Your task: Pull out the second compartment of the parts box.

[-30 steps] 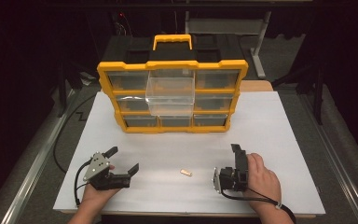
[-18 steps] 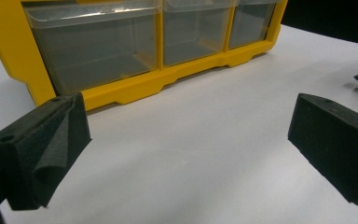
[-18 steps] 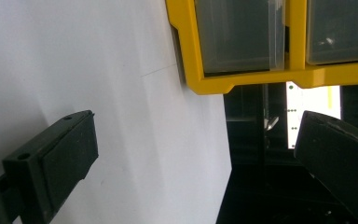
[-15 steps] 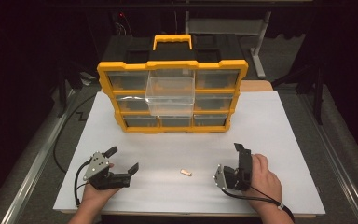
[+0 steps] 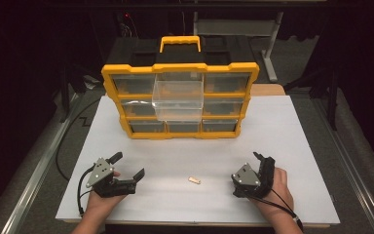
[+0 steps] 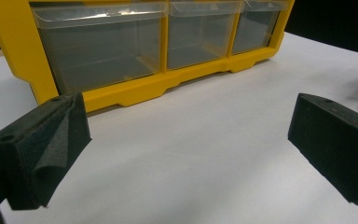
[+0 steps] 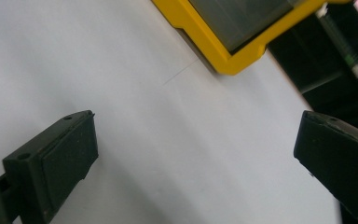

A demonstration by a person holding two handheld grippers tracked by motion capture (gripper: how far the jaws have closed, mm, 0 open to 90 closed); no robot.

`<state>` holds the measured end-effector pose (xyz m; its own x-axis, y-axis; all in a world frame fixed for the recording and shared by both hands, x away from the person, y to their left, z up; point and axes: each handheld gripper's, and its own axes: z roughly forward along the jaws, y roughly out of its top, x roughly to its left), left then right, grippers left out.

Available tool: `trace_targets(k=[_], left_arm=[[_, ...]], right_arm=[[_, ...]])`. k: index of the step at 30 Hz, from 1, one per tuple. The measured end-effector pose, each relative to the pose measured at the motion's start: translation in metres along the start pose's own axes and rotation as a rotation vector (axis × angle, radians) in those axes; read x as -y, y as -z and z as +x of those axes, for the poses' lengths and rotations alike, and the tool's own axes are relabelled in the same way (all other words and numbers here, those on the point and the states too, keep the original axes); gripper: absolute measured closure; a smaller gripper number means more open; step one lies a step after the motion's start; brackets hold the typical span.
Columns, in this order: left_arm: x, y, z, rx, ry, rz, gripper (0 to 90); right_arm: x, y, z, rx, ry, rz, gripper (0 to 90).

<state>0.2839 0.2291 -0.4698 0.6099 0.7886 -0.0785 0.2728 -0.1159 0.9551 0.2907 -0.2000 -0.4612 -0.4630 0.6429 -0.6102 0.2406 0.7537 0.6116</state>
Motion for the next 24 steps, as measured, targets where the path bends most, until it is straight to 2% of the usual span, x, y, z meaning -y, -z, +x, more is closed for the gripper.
trace_targets(k=[1,3,5,8,12,18,22,24], left_arm=[[0.000,0.000,0.000,0.001,0.002,0.000,0.4],[-0.001,-0.001,0.000,0.005,0.001,-0.001,0.4],[-0.001,-0.001,-0.001,0.006,0.000,-0.002,0.4],[-0.002,-0.001,-0.002,-0.002,-0.004,-0.007,0.4],[-0.002,-0.002,-0.002,-0.003,-0.002,0.000,0.4],[-0.002,-0.003,-0.004,0.008,0.005,0.016,0.4],[-0.003,-0.002,-0.004,-0.002,0.014,0.014,0.4],[-0.003,-0.002,-0.003,-0.006,0.017,0.015,0.4]], right_arm=[[0.002,0.001,-0.002,-0.016,-0.053,-0.005,0.5],[0.006,0.003,-0.003,-0.036,-0.125,-0.019,0.5],[0.010,0.004,-0.006,-0.080,-0.226,-0.024,0.5],[0.016,0.005,-0.009,-0.132,-0.350,-0.048,0.5],[0.021,0.007,-0.013,-0.163,-0.468,-0.104,0.5],[0.027,0.004,-0.017,-0.253,-0.608,-0.173,0.5],[0.027,0.003,-0.019,-0.258,-0.625,-0.201,0.5],[0.027,0.002,-0.019,-0.263,-0.626,-0.193,0.5]])
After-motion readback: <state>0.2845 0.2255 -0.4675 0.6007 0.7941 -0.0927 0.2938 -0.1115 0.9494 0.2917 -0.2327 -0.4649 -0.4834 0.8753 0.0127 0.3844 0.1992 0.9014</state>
